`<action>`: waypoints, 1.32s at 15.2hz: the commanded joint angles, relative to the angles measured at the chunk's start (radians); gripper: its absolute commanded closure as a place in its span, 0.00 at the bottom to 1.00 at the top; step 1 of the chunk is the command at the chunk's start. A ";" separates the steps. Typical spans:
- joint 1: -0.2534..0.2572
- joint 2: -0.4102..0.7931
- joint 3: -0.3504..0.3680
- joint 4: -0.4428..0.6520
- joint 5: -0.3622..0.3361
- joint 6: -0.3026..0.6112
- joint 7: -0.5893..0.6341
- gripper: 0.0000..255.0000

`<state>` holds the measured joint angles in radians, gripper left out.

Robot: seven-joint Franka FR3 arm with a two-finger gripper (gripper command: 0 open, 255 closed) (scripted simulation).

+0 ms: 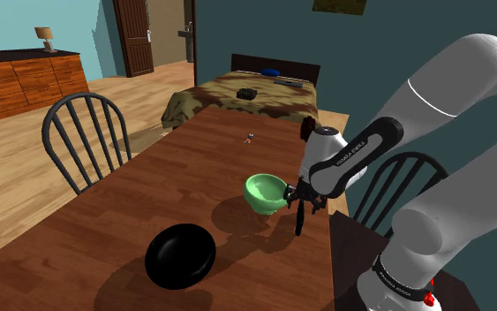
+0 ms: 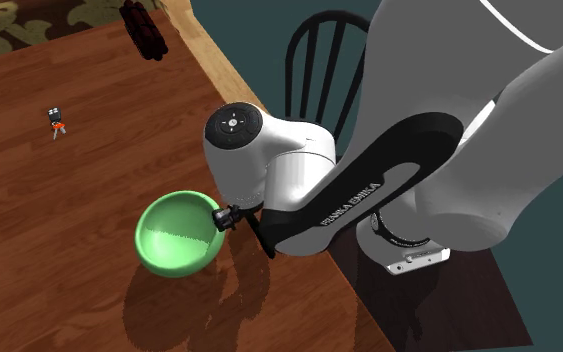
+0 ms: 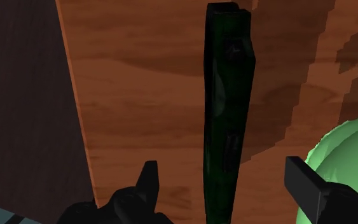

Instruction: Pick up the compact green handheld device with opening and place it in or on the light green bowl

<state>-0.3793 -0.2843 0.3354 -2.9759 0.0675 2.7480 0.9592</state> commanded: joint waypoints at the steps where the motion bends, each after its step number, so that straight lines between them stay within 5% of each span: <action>1: -0.003 0.005 -0.006 -0.011 0.003 -0.009 -0.001 1.00; 20: 0.060 -0.292 -0.060 0.075 0.056 -0.390 -0.044 1.00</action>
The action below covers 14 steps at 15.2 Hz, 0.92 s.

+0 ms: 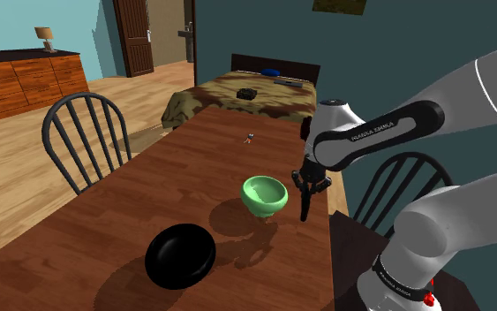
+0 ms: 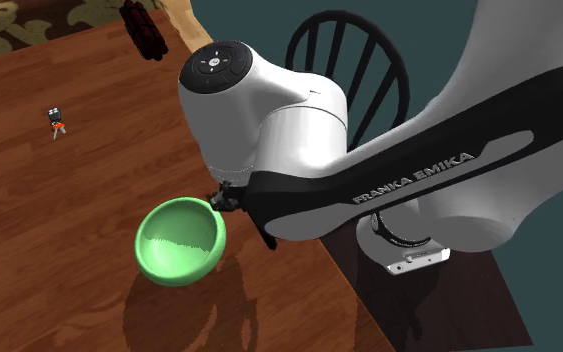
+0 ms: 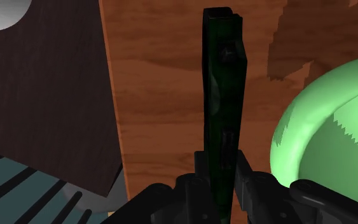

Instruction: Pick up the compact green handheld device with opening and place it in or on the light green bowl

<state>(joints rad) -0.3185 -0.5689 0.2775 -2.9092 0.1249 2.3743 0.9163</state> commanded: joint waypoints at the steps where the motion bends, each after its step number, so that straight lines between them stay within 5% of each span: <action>1: 0.000 -0.020 -0.005 0.015 -0.001 -0.036 -0.003 1.00; 14: 0.003 -0.146 -0.038 0.124 -0.014 -0.270 -0.017 1.00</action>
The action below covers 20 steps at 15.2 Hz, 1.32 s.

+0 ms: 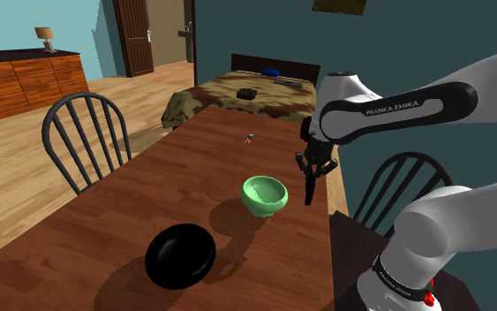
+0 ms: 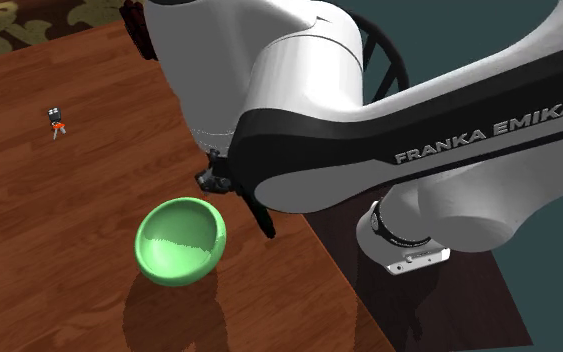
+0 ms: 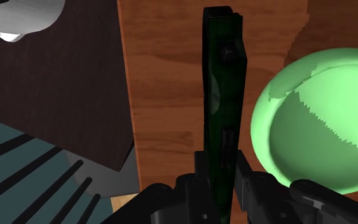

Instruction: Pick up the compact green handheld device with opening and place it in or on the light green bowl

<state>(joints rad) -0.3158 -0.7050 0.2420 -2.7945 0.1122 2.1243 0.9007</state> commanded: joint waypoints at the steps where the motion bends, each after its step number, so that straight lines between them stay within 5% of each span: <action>1: 0.000 -0.013 -0.004 0.014 -0.002 -0.028 -0.001 1.00; 13: -0.071 0.503 0.103 0.488 -0.105 0.009 0.135 1.00; 20: -0.073 0.549 0.111 0.434 -0.123 0.107 0.154 1.00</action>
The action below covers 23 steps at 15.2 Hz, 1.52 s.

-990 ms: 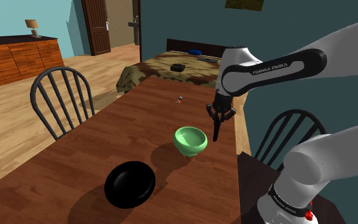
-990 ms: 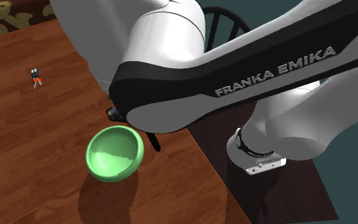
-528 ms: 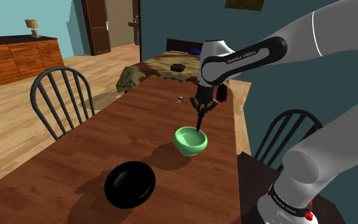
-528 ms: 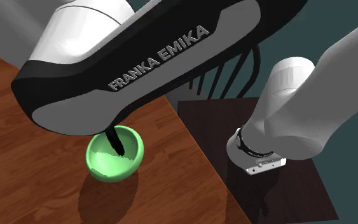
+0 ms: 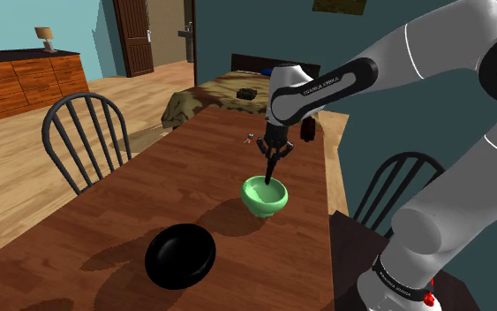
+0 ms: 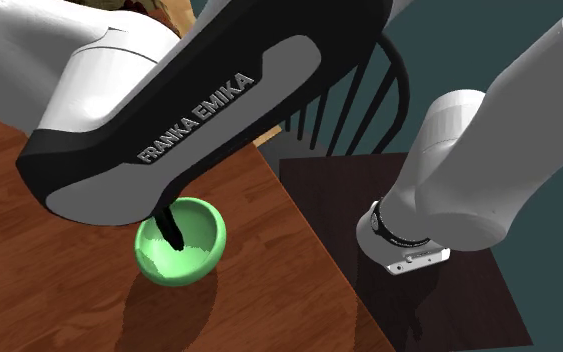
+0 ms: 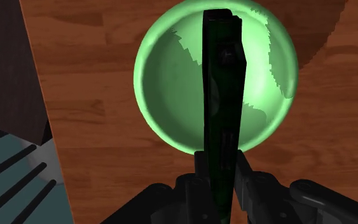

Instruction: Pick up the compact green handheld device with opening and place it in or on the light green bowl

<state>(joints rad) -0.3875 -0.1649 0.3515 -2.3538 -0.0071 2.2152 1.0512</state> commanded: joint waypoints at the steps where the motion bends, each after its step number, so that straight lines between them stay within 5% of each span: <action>1: -0.001 0.017 0.002 -0.014 -0.007 0.030 0.006 1.00; 10: -0.007 0.094 0.010 -0.063 -0.046 0.151 0.040 1.00; 17: -0.007 0.094 0.010 -0.063 -0.046 0.151 0.040 1.00; 18: -0.007 0.093 0.010 -0.061 -0.046 0.149 0.039 0.00; 23: -0.007 0.094 0.010 -0.063 -0.046 0.151 0.040 0.00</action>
<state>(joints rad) -0.3946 -0.0710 0.3614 -2.4159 -0.0531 2.3655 1.0908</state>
